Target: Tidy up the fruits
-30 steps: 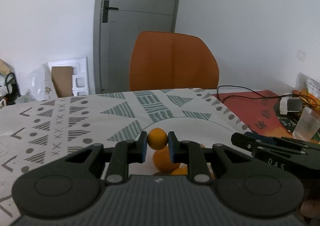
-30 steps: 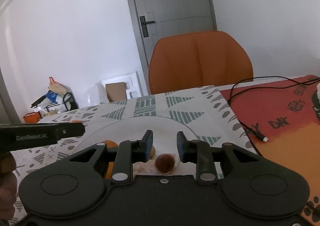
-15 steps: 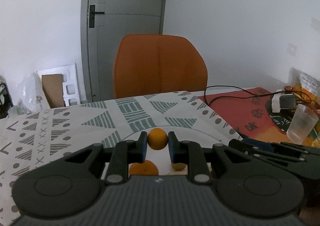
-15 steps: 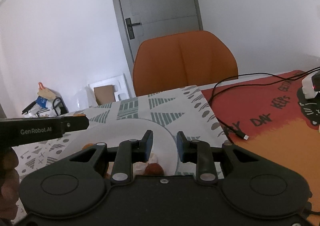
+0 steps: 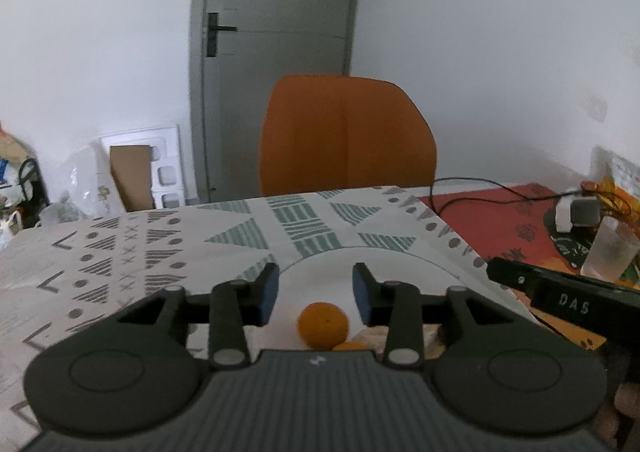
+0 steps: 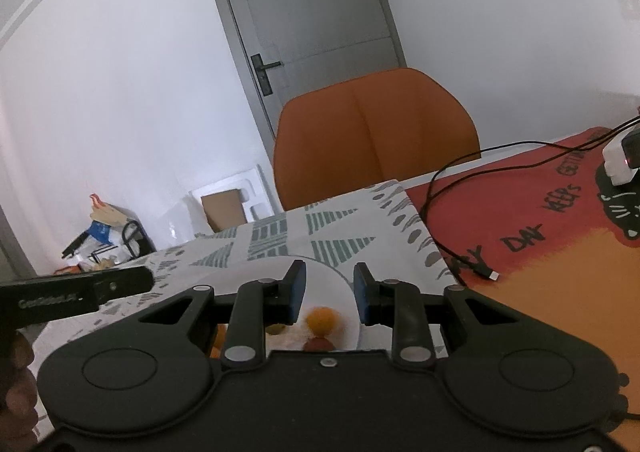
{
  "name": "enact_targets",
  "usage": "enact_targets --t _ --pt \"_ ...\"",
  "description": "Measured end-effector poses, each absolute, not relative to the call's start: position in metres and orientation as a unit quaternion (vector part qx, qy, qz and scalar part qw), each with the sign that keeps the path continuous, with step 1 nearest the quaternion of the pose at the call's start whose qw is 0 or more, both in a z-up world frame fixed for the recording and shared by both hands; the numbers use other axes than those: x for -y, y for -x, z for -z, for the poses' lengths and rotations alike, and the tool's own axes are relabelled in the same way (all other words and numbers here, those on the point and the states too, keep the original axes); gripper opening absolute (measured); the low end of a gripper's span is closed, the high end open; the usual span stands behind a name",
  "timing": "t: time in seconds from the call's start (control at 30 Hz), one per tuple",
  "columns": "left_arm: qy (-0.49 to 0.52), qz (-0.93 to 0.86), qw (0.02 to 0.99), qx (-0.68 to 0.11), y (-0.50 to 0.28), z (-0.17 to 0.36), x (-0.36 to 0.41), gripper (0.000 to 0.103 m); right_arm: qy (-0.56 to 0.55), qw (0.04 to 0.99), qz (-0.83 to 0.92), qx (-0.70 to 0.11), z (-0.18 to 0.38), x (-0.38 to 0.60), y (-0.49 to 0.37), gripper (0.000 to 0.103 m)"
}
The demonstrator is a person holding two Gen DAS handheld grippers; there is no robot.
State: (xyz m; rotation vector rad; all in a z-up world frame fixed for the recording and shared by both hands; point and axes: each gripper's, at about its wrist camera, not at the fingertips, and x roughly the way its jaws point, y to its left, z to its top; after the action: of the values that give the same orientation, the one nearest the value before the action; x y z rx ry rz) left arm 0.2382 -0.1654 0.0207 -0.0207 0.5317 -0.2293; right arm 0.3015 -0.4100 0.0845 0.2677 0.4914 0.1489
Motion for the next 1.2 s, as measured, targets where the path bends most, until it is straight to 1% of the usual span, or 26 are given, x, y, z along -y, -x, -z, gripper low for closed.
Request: enact_targets --t 0.07,0.1,0.27,0.37,0.5,0.67,0.87,0.97,1.03,1.07,1.1,1.13,1.2 --pt "0.017 0.106 0.959 -0.261 -0.233 -0.023 0.158 0.050 -0.144 0.957 -0.078 -0.240 -0.086 0.412 -0.300 0.028" --pt "0.018 0.101 0.960 -0.259 -0.230 -0.024 0.154 0.052 -0.148 0.956 -0.079 -0.242 -0.086 0.412 -0.300 0.028" --pt "0.027 0.092 0.963 -0.251 -0.217 -0.030 0.137 0.066 -0.146 0.954 -0.078 -0.249 -0.089 0.407 -0.297 0.028" --pt "0.034 0.088 0.964 -0.248 -0.211 -0.031 0.127 0.072 -0.141 0.955 -0.081 -0.248 -0.093 0.403 -0.292 0.029" --pt "0.043 0.081 0.966 -0.242 -0.203 -0.032 0.114 0.077 -0.133 0.955 -0.082 -0.253 -0.094 0.398 -0.285 0.035" --pt "0.054 0.071 0.968 -0.237 -0.193 -0.032 0.100 0.084 -0.121 0.955 -0.085 -0.258 -0.097 0.390 -0.275 0.038" --pt "0.057 0.062 0.968 -0.237 -0.179 -0.031 0.085 0.087 -0.104 0.956 -0.098 -0.258 -0.104 0.374 -0.264 0.045" --pt "0.058 0.053 0.968 -0.238 -0.172 -0.031 0.076 0.091 -0.096 0.956 -0.106 -0.257 -0.106 0.364 -0.258 0.053" --pt "0.060 0.048 0.968 -0.239 -0.167 -0.031 0.072 0.093 -0.090 0.956 -0.111 -0.256 -0.108 0.357 -0.254 0.060" --pt "0.062 0.046 0.968 -0.239 -0.165 -0.032 0.069 0.093 -0.088 0.956 -0.113 -0.256 -0.109 0.354 -0.252 0.063" --pt "0.063 0.043 0.968 -0.240 -0.162 -0.032 0.066 0.093 -0.085 0.956 -0.115 -0.255 -0.111 0.351 -0.249 0.068" --pt "0.063 0.041 0.968 -0.241 -0.159 -0.032 0.064 0.094 -0.083 0.957 -0.117 -0.253 -0.112 0.348 -0.247 0.072" --pt "0.062 0.038 0.967 -0.243 -0.154 -0.032 0.060 0.094 -0.078 0.957 -0.121 -0.251 -0.115 0.343 -0.242 0.076"
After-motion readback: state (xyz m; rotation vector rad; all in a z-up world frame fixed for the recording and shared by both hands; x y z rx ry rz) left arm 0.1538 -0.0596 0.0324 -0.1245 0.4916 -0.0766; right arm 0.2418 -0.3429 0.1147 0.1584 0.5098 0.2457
